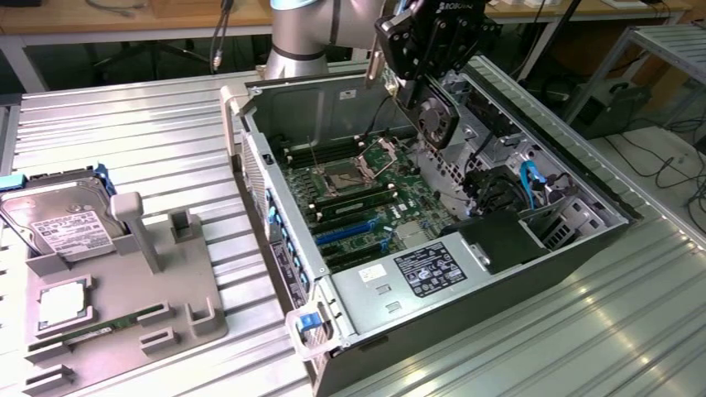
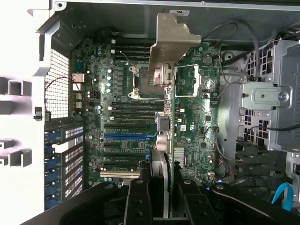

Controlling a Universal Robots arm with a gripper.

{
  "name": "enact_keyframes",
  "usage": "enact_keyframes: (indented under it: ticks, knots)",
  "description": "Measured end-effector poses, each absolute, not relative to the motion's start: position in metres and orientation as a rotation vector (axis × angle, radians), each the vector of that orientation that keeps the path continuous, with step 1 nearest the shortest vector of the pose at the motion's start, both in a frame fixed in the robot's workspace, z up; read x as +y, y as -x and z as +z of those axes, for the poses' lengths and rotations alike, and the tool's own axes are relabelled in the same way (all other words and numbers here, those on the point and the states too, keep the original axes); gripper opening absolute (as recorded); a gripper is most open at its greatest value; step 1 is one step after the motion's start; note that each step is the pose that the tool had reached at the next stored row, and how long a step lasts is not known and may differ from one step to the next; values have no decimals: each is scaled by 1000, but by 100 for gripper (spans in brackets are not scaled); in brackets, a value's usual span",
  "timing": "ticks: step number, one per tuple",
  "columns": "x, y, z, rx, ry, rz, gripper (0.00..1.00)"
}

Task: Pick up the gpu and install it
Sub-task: 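Insert the gpu into the slot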

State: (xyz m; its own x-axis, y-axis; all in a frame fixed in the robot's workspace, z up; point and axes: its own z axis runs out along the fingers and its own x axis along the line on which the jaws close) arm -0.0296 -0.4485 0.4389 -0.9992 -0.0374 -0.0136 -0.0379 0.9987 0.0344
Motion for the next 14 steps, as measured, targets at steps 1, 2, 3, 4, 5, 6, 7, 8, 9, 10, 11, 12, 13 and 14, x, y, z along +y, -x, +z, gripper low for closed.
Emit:
enact_keyframes:
  ticks: [1, 2, 3, 4, 5, 6, 7, 8, 9, 10, 11, 12, 13, 14]
  knots:
    - [-449, 30, 439, 3127, 74, 54, 27]
    - [-449, 30, 439, 3127, 93, 55, 27]
    - [-449, 30, 439, 3127, 114, 55, 27]
    - [-449, 30, 439, 3126, 137, 55, 27]
    - [-449, 30, 439, 3125, 154, 55, 27]
    - [-449, 30, 439, 3124, 178, 55, 27]
    - [-449, 30, 439, 3124, 197, 55, 27]
    - [-449, 30, 439, 3122, 219, 55, 27]
    - [-449, 30, 439, 3121, 245, 55, 27]
    - [-449, 30, 439, 3119, 270, 55, 27]
    - [-449, 30, 439, 3117, 289, 56, 27]
    - [-449, 30, 439, 3115, 316, 56, 27]
    - [-449, 30, 439, 3114, 332, 56, 27]
    - [-449, 30, 439, 3111, 354, 56, 27]
